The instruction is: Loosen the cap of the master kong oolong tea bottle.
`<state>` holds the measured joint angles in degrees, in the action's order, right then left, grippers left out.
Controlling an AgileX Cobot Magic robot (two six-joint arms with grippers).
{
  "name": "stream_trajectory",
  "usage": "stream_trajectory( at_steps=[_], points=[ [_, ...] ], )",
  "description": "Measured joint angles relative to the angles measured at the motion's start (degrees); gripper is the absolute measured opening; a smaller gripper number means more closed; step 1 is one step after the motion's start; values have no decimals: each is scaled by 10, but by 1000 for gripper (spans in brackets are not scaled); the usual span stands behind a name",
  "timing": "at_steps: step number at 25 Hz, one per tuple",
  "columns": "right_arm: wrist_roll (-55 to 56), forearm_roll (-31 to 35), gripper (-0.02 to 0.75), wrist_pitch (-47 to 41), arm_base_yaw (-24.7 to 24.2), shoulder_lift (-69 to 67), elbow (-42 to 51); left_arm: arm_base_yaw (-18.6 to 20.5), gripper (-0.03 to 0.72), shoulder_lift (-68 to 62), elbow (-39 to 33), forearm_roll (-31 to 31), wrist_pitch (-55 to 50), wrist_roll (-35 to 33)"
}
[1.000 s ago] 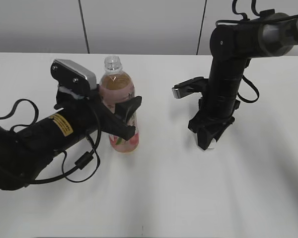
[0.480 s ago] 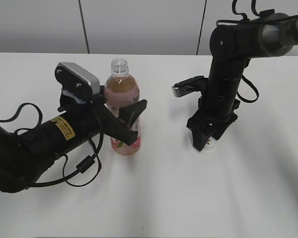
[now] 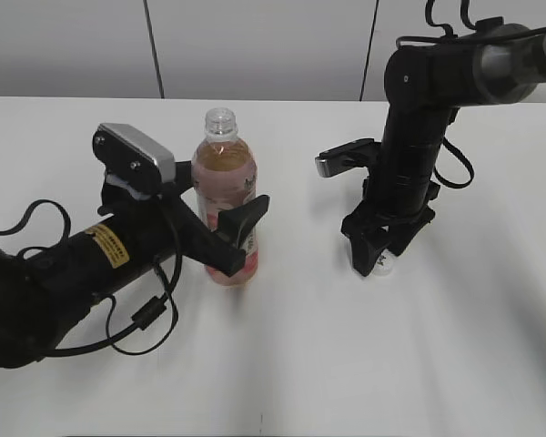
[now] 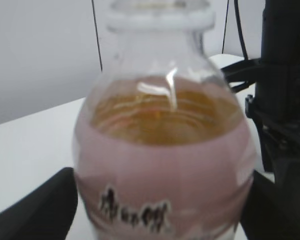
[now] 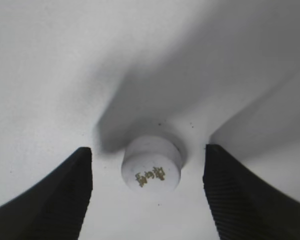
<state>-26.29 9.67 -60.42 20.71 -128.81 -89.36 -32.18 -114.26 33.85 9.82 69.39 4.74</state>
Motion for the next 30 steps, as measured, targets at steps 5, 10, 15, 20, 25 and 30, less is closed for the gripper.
stream_trajectory(
  at_steps=[5, 10, 15, 20, 25, 30],
  points=[
    [4, 1, 522, 1, 0, 0, 0, 0, 589, 0, -32, -9, 0, 0],
    [5, 2, 522, 1, 0, 14, 0, 0, 589, 2, -60, -10, 0, 0],
    [16, 4, 522, -10, -7, 44, 0, 0, 589, 46, -100, -17, -2, 0],
    [46, 2, 522, -29, -20, 86, 0, 0, 589, 127, -187, -68, 0, 0],
    [108, -24, 522, -60, -25, 146, 0, 0, 589, 197, -256, -124, -1, 34],
    [144, -26, 522, -85, -25, 211, 13, 0, 589, 268, -254, -98, -77, 51]
  ],
)
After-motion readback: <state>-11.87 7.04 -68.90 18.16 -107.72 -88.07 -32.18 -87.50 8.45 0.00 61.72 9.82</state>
